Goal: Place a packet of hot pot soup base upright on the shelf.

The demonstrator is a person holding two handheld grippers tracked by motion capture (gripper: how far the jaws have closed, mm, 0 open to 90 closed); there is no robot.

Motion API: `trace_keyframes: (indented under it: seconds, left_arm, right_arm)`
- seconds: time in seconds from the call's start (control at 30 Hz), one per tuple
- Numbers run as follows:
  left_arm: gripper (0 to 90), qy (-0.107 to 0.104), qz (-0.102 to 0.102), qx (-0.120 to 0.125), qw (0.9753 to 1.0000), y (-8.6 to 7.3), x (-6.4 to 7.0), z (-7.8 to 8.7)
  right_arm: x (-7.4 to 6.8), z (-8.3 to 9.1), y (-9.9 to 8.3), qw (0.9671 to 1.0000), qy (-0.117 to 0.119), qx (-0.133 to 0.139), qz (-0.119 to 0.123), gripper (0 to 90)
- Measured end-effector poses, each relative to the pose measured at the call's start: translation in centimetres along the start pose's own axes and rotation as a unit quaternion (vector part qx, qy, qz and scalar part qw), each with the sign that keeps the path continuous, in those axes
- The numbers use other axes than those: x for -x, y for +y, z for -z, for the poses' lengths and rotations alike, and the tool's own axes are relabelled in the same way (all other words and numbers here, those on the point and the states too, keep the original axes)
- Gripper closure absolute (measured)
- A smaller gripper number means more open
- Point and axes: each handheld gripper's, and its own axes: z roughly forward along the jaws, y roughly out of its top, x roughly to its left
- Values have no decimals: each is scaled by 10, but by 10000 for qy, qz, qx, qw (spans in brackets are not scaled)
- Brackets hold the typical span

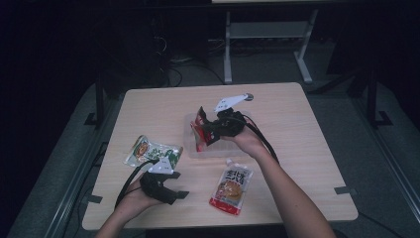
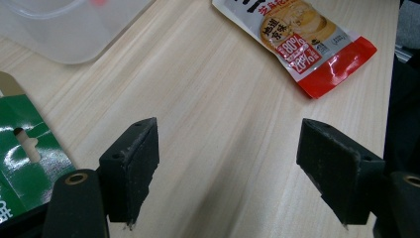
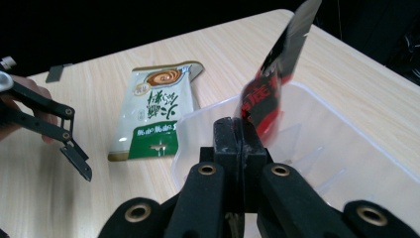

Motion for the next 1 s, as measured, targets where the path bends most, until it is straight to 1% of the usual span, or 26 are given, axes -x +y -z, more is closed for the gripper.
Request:
trace_keyframes:
  seconds: [0.07, 0.23, 0.27, 0.47, 0.6, 0.67, 0.77, 0.8, 0.87, 0.93, 1.0]
  left_arm:
    - [240, 14, 34, 23, 10000, 0, 0, 0]
    - [240, 16, 24, 9, 10000, -1, -1, 0]
    - [239, 16, 26, 5, 10000, -1, -1, 0]
    - [239, 14, 30, -8, 10000, -1, -1, 0]
    - [239, 0, 17, -29, 10000, -1, -2, -1]
    - [239, -6, 41, -37, 10000, -1, -1, -1]
    - [239, -24, 87, -44, 9999, -2, -1, -2]
    - [239, -18, 48, -46, 10000, -2, -2, -3]
    - [239, -30, 42, -59, 10000, -2, -1, -3]
    - [239, -30, 28, -61, 10000, -2, -1, -3]
    - [239, -39, 67, -66, 9999, -2, -1, -4]
  right_arm:
    - [-1, -2, -1, 10000, -6, -29, 11, 897]
    - [0, -6, -2, 10000, -19, -95, 8, 897]
    - [1, -8, -3, 9999, -41, -136, -1, 897]
    - [4, -11, -5, 9999, -26, -136, -85, 895]
    - [7, -15, -7, 9997, -54, -234, -107, 894]
    - [7, -17, -8, 9995, -57, -272, -146, 894]
    - [9, -20, -10, 9995, -50, -275, -134, 892]
    - [9, -21, -10, 9995, -45, -284, -156, 890]
    - [9, -22, -10, 9994, -54, -305, -168, 878]
    - [9, -22, -10, 9994, -47, -295, -187, 842]
    - [8, -21, -10, 9994, -45, -305, -181, 826]
